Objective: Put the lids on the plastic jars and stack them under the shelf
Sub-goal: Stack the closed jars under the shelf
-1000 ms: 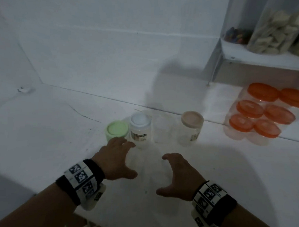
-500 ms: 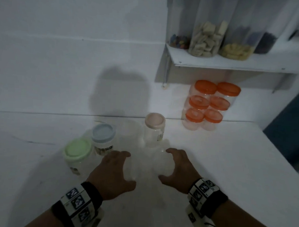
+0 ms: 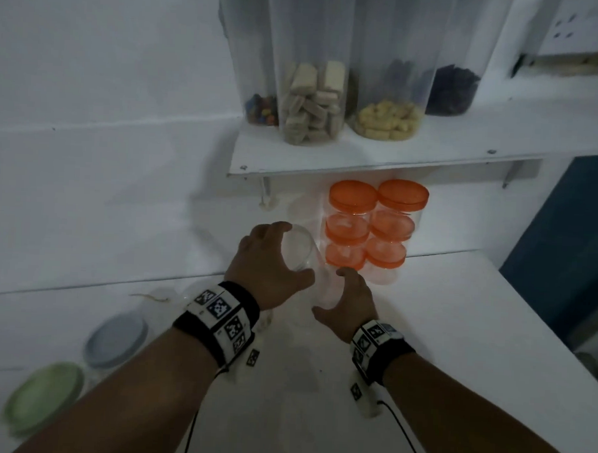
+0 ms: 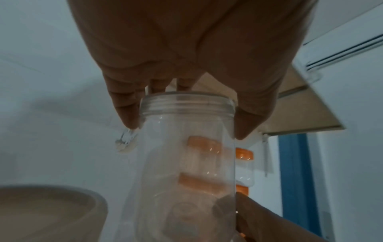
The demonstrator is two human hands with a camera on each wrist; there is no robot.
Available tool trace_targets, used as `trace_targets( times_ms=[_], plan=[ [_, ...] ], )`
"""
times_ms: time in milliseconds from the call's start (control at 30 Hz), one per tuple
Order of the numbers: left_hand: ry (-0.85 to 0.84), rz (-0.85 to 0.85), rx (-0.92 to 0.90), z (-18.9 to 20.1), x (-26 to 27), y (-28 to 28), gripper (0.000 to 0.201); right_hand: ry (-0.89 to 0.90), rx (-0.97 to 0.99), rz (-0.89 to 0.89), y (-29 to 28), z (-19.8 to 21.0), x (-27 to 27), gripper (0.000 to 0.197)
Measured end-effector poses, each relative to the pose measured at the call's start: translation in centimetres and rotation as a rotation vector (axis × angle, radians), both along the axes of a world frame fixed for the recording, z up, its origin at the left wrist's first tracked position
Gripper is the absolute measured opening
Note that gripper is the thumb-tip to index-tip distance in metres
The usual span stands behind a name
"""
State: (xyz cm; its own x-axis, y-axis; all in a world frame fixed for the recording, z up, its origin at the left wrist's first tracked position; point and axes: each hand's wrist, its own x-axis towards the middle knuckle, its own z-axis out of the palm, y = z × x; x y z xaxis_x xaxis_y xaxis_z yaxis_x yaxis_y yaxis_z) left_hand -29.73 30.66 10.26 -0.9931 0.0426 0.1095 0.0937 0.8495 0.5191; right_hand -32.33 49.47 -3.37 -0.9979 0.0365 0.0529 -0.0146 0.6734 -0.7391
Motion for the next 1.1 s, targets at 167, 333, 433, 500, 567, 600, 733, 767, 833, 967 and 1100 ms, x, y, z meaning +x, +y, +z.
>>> trace_targets(
  times_ms=[167, 333, 433, 500, 567, 600, 733, 767, 833, 967, 1100],
  plan=[
    [-0.068, 0.066, -0.047, -1.2, -4.4, 1.7, 0.095, 0.022, -0.051, 0.041, -0.9, -1.5, -3.1, 0.092],
    [-0.088, 0.112, -0.066, -2.0, -7.3, 2.4, 0.09, -0.009, -0.098, 0.028, -1.4, -2.9, -4.1, 0.076],
    [-0.09, 0.134, -0.088, -2.6, -8.4, 2.6, 0.084, 0.004, -0.104, -0.088, -1.6, -3.7, -3.6, 0.077],
    [-0.089, 0.142, -0.098, -2.9, -8.8, 2.7, 0.081, -0.048, -0.141, -0.112, -1.7, -3.8, -3.2, 0.069],
    [-0.081, 0.142, -0.103, -3.2, -9.3, 2.9, 0.079, -0.107, -0.12, -0.027, -2.0, -4.0, -3.0, 0.049],
    [-0.075, 0.139, -0.106, -3.2, -9.5, 3.0, 0.078, -0.112, -0.102, 0.01, -2.1, -4.2, -3.1, 0.042],
    [-0.05, 0.126, -0.11, -3.4, -10.8, 3.2, 0.075, -0.054, -0.126, 0.039, -2.6, -4.5, -4.7, 0.031],
    [-0.046, 0.124, -0.102, -3.4, -11.1, 3.2, 0.075, -0.053, -0.135, 0.04, -2.6, -4.5, -5.2, 0.029],
    [-0.029, 0.129, -0.085, -3.5, -11.7, 3.1, 0.074, -0.059, -0.157, 0.046, -2.8, -4.7, -5.9, 0.028],
    [-0.011, 0.136, -0.034, -3.9, -12.8, 3.0, 0.076, -0.075, -0.189, 0.007, -3.0, -5.3, -6.8, 0.029],
    [0.006, 0.117, -0.005, -4.2, -13.6, 3.1, 0.078, -0.082, -0.181, -0.036, -2.9, -5.8, -7.4, 0.025]
  ],
)
